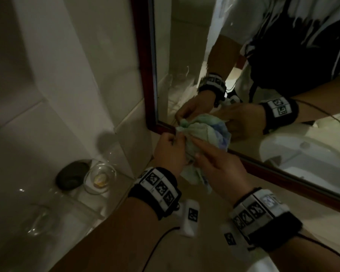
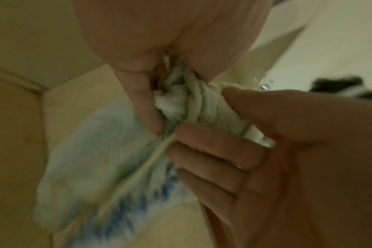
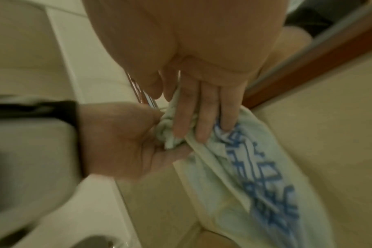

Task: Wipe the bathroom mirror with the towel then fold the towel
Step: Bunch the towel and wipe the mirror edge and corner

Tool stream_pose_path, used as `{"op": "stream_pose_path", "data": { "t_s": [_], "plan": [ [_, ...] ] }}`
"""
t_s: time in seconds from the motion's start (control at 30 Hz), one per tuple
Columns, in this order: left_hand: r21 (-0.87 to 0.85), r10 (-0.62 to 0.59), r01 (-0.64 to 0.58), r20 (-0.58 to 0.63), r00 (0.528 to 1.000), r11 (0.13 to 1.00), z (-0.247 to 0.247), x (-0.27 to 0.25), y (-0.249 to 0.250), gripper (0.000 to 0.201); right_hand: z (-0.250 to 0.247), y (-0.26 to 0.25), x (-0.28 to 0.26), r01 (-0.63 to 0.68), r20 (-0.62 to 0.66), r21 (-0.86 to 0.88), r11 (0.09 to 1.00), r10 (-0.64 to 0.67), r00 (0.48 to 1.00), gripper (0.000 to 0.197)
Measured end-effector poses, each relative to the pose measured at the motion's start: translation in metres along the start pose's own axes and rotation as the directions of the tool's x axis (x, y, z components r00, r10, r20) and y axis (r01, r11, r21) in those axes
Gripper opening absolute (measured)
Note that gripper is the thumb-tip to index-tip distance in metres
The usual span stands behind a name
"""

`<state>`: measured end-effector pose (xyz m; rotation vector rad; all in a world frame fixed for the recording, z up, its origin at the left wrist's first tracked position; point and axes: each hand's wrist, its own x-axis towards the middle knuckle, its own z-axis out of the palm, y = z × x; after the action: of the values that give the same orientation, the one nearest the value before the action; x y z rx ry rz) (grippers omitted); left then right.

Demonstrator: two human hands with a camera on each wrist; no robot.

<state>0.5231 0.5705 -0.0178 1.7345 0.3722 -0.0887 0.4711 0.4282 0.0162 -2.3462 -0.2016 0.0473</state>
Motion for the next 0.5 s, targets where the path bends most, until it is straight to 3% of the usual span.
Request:
{"op": "stream_pose_path", "data": {
  "t_s": [0.1, 0.23, 0.37, 0.5],
  "plan": [
    [-0.152, -0.155, 0.141, -0.089, 0.984, 0.978, -0.022, 0.014, -0.022, 0.071, 0.021, -0.022, 0.033, 0.029, 0.078, -0.030, 0.999, -0.026, 0.997, 0.041],
    [-0.328, -0.061, 0.044, -0.043, 0.997, 0.944, -0.055, 0.007, -0.029, 0.041, 0.044, -0.052, 0.079, 0.123, 0.206, -0.139, 0.983, -0.093, 0.974, 0.041],
    [-0.151, 0.062, -0.065, -0.023, 0.998, 0.986, -0.070, -0.002, -0.039, 0.068, 0.055, -0.063, 0.100, 0.148, 0.259, -0.258, 0.955, -0.079, 0.963, 0.041],
    [-0.150, 0.074, -0.080, -0.046, 0.996, 0.986, -0.072, 0.000, -0.041, 0.058, 0.061, -0.057, 0.101, 0.150, 0.231, -0.302, 0.942, -0.081, 0.970, 0.039]
  ]
}}
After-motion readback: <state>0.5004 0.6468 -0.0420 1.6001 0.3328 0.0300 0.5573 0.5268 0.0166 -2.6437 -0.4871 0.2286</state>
